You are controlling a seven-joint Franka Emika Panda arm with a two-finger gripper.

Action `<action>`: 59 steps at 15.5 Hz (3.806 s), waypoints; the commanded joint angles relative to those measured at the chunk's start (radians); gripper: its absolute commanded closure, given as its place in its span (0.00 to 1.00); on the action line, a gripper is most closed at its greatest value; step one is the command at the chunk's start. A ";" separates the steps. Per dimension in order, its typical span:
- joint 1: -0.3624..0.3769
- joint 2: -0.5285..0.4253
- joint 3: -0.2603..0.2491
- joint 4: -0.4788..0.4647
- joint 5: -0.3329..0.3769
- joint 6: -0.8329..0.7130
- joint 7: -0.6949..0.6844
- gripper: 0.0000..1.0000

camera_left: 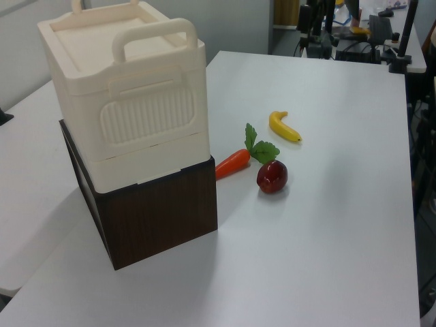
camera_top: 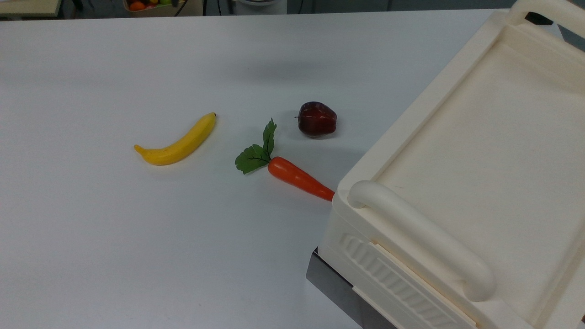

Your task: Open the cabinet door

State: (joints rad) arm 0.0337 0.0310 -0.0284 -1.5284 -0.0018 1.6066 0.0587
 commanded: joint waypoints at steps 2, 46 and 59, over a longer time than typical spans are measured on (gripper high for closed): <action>0.112 0.055 0.002 0.085 0.020 0.042 -0.089 0.00; 0.324 0.239 0.153 0.137 0.066 0.681 -0.422 0.47; 0.319 0.231 0.153 0.133 0.068 0.676 -0.412 0.95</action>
State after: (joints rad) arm 0.3472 0.2576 0.1295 -1.4106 0.0678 2.2827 -0.3475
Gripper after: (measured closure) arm 0.859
